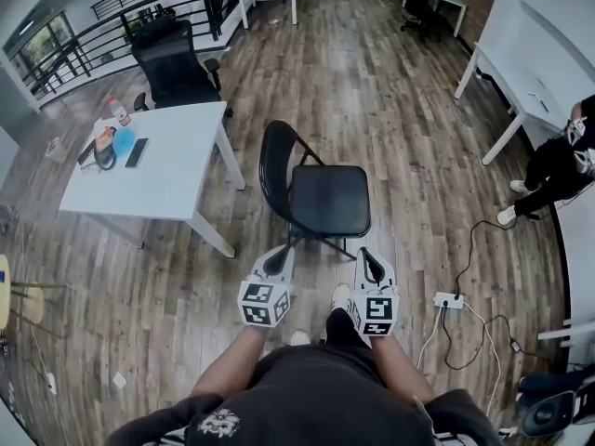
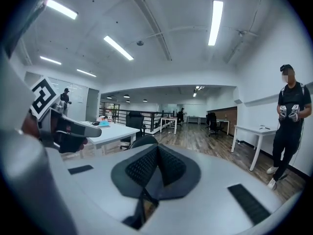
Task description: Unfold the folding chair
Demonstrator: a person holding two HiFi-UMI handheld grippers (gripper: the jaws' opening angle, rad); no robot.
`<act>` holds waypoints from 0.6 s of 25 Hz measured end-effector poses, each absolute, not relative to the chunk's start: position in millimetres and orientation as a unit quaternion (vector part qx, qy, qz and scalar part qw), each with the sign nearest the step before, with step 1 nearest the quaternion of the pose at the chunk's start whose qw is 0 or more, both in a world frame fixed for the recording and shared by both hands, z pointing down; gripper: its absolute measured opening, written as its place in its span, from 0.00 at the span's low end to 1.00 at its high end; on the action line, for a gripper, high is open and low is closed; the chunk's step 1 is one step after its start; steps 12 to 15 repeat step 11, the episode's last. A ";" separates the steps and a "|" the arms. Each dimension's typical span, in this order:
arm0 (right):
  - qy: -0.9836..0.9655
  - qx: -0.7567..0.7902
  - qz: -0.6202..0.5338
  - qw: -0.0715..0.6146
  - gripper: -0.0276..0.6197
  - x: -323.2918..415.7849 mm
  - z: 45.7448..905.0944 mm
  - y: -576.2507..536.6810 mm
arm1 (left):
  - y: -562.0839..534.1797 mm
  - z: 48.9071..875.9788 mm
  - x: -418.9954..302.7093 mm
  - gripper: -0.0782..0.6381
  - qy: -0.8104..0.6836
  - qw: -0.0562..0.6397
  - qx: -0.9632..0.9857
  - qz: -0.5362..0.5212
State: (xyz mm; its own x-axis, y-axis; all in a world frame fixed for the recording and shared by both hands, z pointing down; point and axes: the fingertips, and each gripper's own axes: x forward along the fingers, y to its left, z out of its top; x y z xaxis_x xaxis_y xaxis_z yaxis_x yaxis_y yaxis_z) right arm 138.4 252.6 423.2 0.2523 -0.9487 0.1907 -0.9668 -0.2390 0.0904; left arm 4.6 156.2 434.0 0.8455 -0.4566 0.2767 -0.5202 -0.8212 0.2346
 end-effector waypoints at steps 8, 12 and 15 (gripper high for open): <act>-0.602 0.792 0.043 0.091 0.06 135.6 420.1 269.9 | 170.7 428.4 6.6 0.12 -0.251 0.139 0.952 0.104; -0.602 0.794 0.053 0.068 0.06 141.3 416.5 266.7 | 169.3 424.4 10.6 0.12 -0.249 0.133 0.954 0.100; -0.602 0.794 0.053 0.068 0.06 141.3 416.5 266.7 | 169.3 424.4 10.6 0.12 -0.249 0.133 0.954 0.100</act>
